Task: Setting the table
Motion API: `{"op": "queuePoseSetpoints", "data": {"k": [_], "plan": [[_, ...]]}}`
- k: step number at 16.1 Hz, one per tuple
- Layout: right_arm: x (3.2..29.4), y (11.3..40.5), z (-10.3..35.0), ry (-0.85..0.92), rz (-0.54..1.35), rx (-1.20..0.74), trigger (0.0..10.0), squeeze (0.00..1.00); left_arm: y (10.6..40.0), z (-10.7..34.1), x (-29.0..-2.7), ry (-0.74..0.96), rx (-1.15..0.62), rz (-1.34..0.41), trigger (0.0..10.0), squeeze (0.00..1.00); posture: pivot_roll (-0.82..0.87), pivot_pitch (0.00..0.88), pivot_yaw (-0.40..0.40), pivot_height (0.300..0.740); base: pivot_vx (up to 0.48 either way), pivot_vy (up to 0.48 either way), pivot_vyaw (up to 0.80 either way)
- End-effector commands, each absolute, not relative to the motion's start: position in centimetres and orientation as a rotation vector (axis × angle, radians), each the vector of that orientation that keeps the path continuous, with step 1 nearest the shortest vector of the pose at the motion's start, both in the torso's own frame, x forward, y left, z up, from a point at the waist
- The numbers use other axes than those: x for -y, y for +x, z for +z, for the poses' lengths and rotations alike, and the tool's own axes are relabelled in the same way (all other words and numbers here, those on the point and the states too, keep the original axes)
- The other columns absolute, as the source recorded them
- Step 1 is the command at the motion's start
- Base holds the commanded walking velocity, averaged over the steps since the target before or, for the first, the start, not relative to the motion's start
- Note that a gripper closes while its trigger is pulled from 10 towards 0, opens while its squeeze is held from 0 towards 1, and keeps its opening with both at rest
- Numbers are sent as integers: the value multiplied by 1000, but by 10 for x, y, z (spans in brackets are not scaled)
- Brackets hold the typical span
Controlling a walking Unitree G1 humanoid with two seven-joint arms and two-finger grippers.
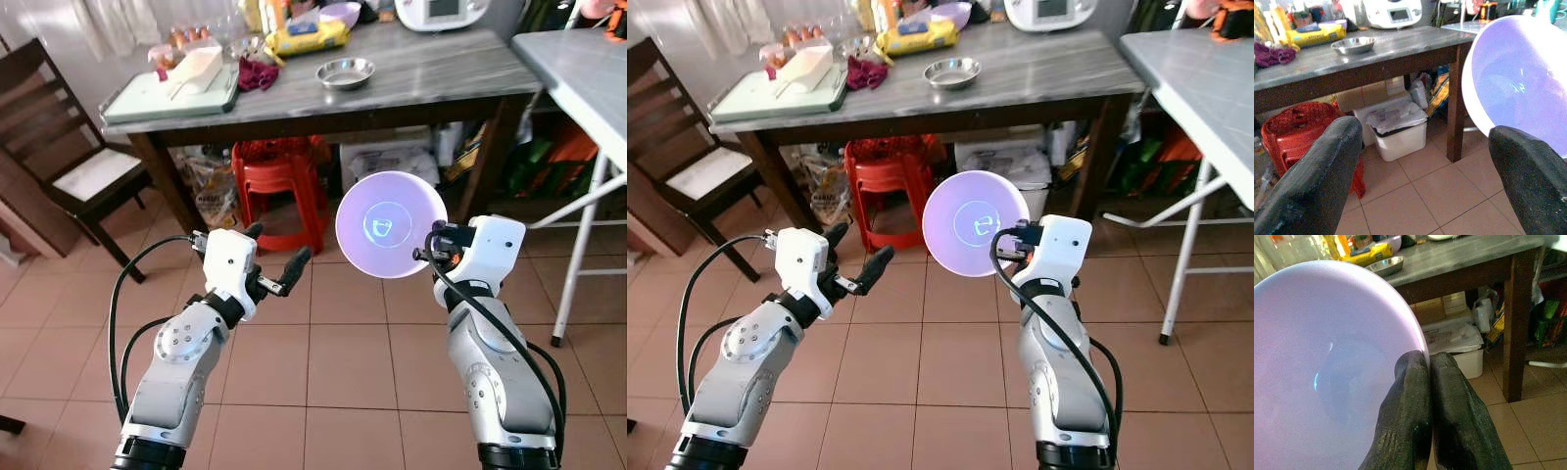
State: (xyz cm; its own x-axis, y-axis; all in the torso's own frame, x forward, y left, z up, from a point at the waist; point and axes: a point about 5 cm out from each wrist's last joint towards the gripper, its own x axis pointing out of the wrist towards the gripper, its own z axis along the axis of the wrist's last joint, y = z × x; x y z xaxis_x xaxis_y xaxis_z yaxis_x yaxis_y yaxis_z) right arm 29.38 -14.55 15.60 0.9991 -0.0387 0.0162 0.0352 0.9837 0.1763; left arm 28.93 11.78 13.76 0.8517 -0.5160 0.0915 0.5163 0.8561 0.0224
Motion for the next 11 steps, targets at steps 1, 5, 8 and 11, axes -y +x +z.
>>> {"op": "queuePoseSetpoints", "data": {"k": [1,5,8,11], "plan": [[141,293,161,184,-23,37,10000,0,288,137,-120,10,89,-549,10000,0,-141,84,128,740,356,0,0],[140,294,162,185,-21,39,10000,0,287,137,-120,14,89,-550,10000,0,-140,86,128,740,368,0,0],[140,293,161,185,-23,36,10000,0,286,137,-119,16,90,-555,10000,0,-142,87,127,740,381,0,0],[141,293,162,185,-23,39,10000,0,286,136,-118,12,84,-561,10000,0,-144,87,127,740,401,0,0]]}}
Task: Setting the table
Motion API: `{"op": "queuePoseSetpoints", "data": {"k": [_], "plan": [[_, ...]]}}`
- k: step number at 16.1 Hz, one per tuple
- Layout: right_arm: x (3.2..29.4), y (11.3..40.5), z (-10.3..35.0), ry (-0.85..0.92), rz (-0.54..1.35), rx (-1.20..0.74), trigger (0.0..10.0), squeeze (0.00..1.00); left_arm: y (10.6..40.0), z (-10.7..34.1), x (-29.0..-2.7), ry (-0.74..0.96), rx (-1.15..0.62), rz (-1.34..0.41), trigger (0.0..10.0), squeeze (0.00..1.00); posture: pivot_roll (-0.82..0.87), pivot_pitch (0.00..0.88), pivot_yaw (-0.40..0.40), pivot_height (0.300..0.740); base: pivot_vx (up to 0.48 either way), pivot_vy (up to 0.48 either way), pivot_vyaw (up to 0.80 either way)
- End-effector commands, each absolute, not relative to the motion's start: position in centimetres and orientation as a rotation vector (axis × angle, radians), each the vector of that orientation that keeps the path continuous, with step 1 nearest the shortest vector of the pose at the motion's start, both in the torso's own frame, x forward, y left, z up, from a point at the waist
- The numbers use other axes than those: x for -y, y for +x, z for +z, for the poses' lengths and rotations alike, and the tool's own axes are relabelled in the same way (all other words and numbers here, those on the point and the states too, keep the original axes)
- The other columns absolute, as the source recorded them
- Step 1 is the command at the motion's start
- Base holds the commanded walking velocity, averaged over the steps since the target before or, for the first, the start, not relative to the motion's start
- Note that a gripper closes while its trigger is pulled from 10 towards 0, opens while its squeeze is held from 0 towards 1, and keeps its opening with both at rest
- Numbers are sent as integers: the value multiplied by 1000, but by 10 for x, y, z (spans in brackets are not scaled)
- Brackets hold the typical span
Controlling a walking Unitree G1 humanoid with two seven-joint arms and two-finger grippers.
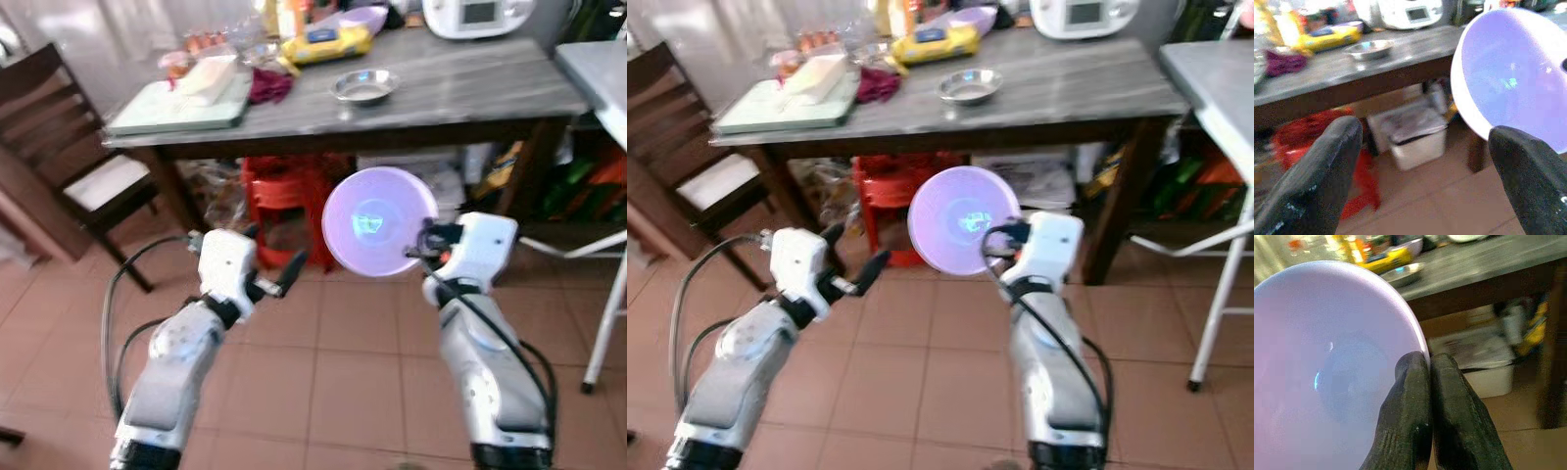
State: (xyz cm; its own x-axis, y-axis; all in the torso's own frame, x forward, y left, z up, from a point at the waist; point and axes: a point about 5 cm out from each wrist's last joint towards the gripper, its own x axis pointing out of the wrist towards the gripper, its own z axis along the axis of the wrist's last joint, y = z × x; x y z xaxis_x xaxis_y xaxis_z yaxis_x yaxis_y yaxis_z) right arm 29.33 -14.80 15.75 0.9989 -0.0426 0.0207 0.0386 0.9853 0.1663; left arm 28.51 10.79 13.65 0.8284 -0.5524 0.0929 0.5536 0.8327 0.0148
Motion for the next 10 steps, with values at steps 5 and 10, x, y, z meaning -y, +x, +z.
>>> {"op": "queuePoseSetpoints", "data": {"k": [5,10], "plan": [[142,293,162,182,-25,41,10000,0,286,136,-118,14,82,-568,10000,0,-146,85,127,740,401,0,0],[142,294,162,177,-23,42,10000,0,286,140,-114,8,98,-583,10000,0,-148,82,121,740,412,0,0]]}}
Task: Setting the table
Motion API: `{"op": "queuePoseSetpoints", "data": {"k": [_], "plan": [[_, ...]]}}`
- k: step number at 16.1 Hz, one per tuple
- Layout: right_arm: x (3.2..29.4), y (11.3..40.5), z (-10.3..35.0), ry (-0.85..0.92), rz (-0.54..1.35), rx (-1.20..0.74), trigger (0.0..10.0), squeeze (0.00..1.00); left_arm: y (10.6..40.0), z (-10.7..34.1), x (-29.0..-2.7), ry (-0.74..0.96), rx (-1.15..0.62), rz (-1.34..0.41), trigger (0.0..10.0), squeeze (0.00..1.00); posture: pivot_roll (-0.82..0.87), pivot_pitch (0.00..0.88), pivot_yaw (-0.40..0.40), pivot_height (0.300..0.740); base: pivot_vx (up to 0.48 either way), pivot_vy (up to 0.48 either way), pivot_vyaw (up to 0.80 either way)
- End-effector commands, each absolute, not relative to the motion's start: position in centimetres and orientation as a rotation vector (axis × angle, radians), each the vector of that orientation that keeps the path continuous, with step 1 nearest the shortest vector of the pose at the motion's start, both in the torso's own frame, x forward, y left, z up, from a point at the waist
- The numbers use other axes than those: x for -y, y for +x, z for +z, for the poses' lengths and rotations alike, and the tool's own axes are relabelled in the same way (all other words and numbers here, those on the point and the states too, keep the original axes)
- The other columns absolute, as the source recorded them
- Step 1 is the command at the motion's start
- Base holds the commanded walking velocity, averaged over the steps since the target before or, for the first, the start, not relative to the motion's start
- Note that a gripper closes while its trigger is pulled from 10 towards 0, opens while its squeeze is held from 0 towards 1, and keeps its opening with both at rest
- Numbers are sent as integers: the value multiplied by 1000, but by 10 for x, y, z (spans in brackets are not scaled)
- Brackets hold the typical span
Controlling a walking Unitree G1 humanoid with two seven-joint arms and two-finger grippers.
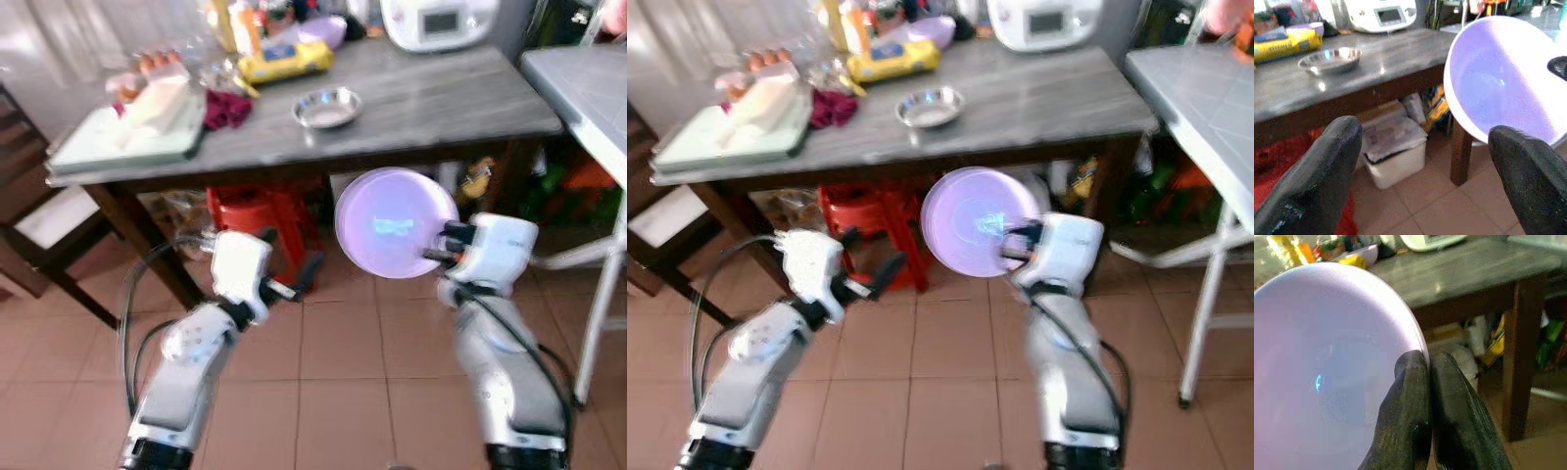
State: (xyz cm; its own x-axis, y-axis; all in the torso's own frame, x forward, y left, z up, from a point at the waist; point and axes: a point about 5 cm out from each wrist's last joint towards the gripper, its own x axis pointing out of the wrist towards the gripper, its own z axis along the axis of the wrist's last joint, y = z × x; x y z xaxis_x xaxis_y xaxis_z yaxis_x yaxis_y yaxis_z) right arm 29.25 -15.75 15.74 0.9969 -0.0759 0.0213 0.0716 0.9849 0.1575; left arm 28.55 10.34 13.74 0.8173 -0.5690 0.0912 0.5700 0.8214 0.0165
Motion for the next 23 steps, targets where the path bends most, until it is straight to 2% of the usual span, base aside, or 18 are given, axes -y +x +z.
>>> {"op": "queuePoseSetpoints", "data": {"k": [1,7,12,17,20,23], "plan": [[142,294,162,176,-23,42,10000,0,286,141,-113,6,102,-584,10000,0,-149,81,121,740,416,0,0],[143,295,165,175,-20,51,10000,0,286,141,-113,8,104,-590,10000,0,-148,75,119,740,417,0,0],[151,292,182,164,-49,110,10000,0,291,160,-114,1,157,-579,10000,0,-153,76,125,740,418,0,0],[158,283,196,151,-61,150,10000,0,296,160,-119,10,155,-547,10000,0,-162,79,134,740,409,0,0],[165,275,206,113,-74,177,10000,0,299,162,-132,24,161,-457,10000,0,-176,83,142,740,386,0,0],[171,267,210,94,-89,183,10000,0,301,164,-149,50,183,-294,10000,0,-179,89,141,740,366,0,0]]}}
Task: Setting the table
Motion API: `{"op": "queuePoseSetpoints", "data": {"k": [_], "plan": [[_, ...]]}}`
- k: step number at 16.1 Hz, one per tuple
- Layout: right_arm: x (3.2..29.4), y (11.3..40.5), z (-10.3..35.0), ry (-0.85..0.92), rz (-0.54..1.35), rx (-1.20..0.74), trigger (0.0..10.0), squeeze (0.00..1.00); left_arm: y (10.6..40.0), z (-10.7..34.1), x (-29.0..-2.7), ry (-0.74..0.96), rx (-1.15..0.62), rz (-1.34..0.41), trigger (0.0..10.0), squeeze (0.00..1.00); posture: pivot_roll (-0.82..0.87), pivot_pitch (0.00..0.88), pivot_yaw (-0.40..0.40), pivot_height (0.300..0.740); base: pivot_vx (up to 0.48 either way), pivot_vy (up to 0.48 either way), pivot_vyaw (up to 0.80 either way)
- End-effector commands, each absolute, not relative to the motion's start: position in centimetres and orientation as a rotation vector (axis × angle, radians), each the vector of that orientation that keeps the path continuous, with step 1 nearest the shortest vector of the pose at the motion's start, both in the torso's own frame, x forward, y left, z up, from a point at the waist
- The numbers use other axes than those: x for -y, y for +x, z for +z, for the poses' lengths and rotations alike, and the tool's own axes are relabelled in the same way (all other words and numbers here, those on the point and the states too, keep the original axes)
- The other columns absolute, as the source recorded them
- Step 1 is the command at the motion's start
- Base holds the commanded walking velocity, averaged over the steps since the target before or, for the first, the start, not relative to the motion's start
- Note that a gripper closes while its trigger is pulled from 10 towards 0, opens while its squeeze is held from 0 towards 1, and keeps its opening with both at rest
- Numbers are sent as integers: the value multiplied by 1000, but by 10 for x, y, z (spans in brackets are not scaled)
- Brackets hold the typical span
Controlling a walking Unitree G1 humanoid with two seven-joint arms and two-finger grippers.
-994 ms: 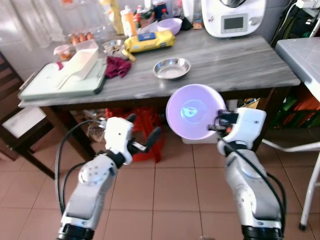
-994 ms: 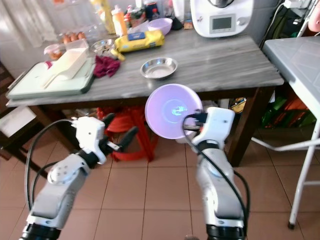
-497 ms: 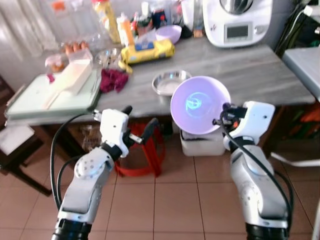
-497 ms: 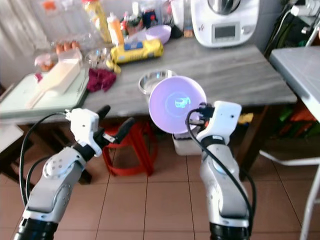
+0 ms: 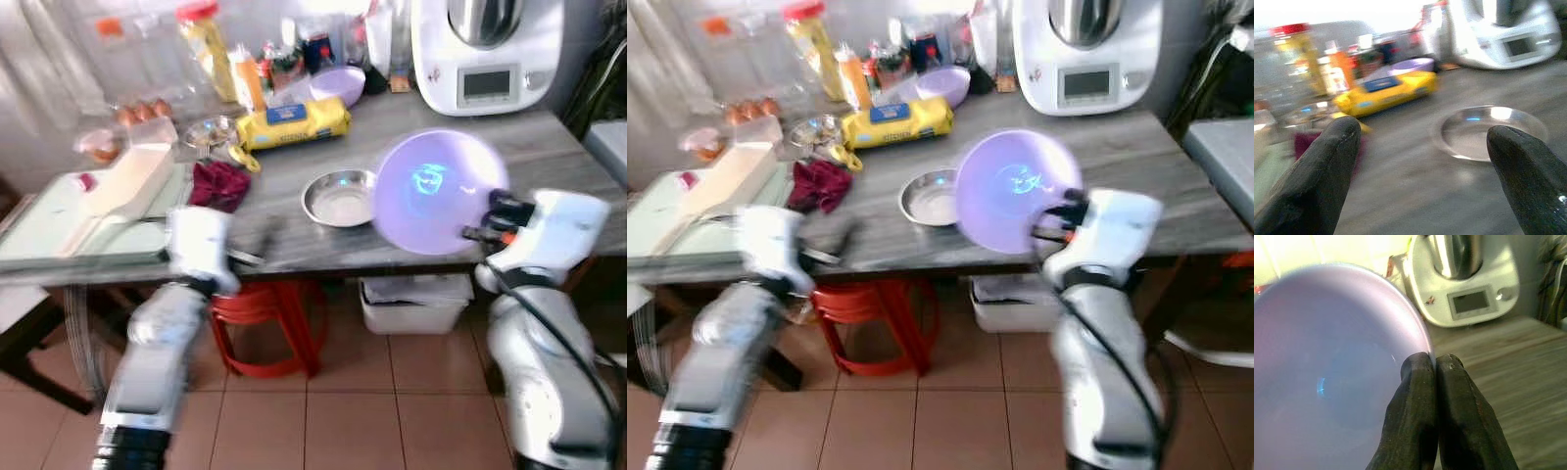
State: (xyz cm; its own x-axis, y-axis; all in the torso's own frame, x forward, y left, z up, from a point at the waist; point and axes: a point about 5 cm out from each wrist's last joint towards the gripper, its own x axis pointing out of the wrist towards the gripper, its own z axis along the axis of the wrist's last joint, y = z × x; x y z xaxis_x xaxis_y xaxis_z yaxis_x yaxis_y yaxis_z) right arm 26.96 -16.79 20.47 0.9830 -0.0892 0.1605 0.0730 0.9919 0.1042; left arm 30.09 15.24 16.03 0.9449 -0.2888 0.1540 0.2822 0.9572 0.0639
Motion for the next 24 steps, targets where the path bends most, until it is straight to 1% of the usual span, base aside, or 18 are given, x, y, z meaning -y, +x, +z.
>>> {"op": "queuePoseSetpoints", "data": {"k": [1,3,8,11,19,22,24], "plan": [[172,265,209,90,-91,178,10000,0,301,164,-151,52,186,-267,10000,0,-180,90,140,740,300,0,0],[174,260,208,74,-95,168,10000,0,299,167,-155,64,194,-199,10000,0,-182,92,138,740,131,0,0],[177,260,215,65,-114,186,10000,0,293,161,-148,60,173,-227,10000,0,-187,93,141,740,49,0,0],[175,261,217,64,-111,188,10000,0,291,161,-142,39,171,-263,10000,0,-187,96,139,740,354,0,0],[172,263,215,70,-99,178,10000,0,289,161,-138,14,163,-288,10000,0,-181,97,137,740,386,0,0],[171,264,214,75,-96,174,10000,0,287,161,-137,-2,166,-300,10000,0,-179,100,138,740,0,0,0],[169,264,214,78,-93,172,10000,0,286,161,-142,16,163,-273,10000,0,-178,101,139,740,0,0,0]]}}
